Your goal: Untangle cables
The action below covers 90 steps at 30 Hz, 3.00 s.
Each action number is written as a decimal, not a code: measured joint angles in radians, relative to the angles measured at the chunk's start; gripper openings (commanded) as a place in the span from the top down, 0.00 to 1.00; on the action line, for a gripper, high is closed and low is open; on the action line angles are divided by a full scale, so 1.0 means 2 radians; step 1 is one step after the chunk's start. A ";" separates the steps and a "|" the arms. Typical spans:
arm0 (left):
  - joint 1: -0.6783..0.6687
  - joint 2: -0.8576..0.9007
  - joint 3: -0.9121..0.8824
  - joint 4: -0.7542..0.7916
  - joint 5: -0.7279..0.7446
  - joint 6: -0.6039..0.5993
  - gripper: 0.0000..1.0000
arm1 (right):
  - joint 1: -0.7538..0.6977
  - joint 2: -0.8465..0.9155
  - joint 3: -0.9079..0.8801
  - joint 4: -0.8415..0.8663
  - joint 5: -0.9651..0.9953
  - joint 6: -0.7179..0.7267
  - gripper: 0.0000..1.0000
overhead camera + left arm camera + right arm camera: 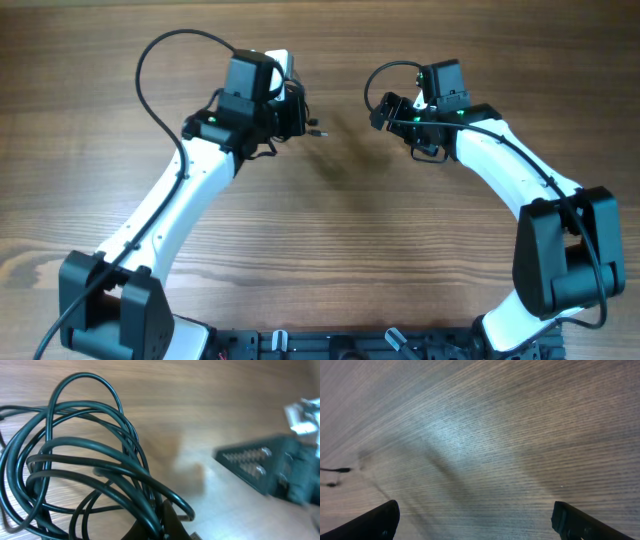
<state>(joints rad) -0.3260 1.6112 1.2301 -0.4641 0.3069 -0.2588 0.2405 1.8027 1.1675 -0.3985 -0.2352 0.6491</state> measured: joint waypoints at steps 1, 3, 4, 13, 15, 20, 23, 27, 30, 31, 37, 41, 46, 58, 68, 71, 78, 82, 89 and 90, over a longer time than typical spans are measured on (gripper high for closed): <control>0.012 0.004 0.000 -0.002 0.039 0.015 0.96 | 0.000 0.000 0.000 0.009 0.000 0.002 0.00; 0.045 0.012 0.000 -0.010 0.118 0.051 0.96 | 0.000 0.000 0.000 0.028 0.000 0.017 0.00; 0.063 0.015 0.000 -0.018 0.154 0.070 0.96 | 0.000 0.000 0.000 0.029 -0.002 0.032 0.00; 0.241 0.088 -0.036 -0.081 0.468 0.315 0.96 | 0.014 0.000 0.000 0.086 -0.267 -0.009 0.57; 0.256 0.117 -0.045 -0.079 0.515 0.351 0.96 | 0.024 0.000 0.000 0.090 -0.306 -0.003 0.59; 0.250 0.145 -0.050 -0.060 0.581 0.390 0.96 | 0.058 0.000 0.000 0.145 -0.344 0.042 0.60; 0.232 0.145 -0.050 -0.054 0.600 0.397 0.96 | 0.093 0.000 0.000 0.154 -0.317 0.095 0.60; 0.212 0.145 -0.050 -0.052 0.612 0.400 0.95 | 0.131 0.000 0.000 0.159 -0.252 0.171 0.60; 0.208 0.145 -0.050 -0.052 0.615 0.400 0.94 | 0.134 0.000 0.000 0.184 -0.223 0.215 0.61; 0.206 0.145 -0.050 -0.052 0.615 0.400 0.94 | 0.133 0.000 0.000 0.193 -0.216 0.231 0.62; 0.192 0.145 -0.050 -0.048 0.618 0.400 0.93 | 0.133 0.000 0.000 0.198 -0.198 0.288 0.69; 0.183 0.145 -0.050 -0.046 0.618 0.400 0.93 | 0.134 0.000 0.000 0.198 -0.192 0.306 0.73; 0.182 0.145 -0.050 -0.046 0.618 0.400 0.93 | 0.148 0.000 0.000 0.188 -0.166 0.323 0.73; 0.182 0.145 -0.050 -0.044 0.618 0.400 0.94 | 0.173 0.002 0.000 0.183 -0.104 0.338 0.74; 0.182 0.145 -0.050 -0.040 0.618 0.400 0.89 | 0.181 0.018 0.000 0.202 -0.098 0.324 0.96; 0.186 0.145 -0.050 -0.040 0.618 0.399 0.96 | 0.163 0.018 0.000 0.202 -0.117 0.277 0.96; 0.247 0.145 -0.050 -0.014 0.567 0.344 0.96 | 0.059 0.019 0.000 0.253 -0.325 0.196 0.96; 0.254 0.144 -0.050 0.010 0.453 0.209 0.96 | 0.026 0.023 0.000 0.273 -0.397 0.181 0.96; 0.261 0.144 -0.050 0.004 0.244 0.036 0.83 | 0.006 0.031 -0.001 0.264 -0.421 0.141 0.96; 0.269 0.144 -0.050 0.004 0.223 0.028 0.82 | -0.003 0.031 0.000 0.244 -0.418 0.131 0.96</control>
<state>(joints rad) 0.2127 1.8999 1.1301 -0.4564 0.7532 -0.2024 0.2348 1.8641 1.1667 0.0898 -1.0702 0.9115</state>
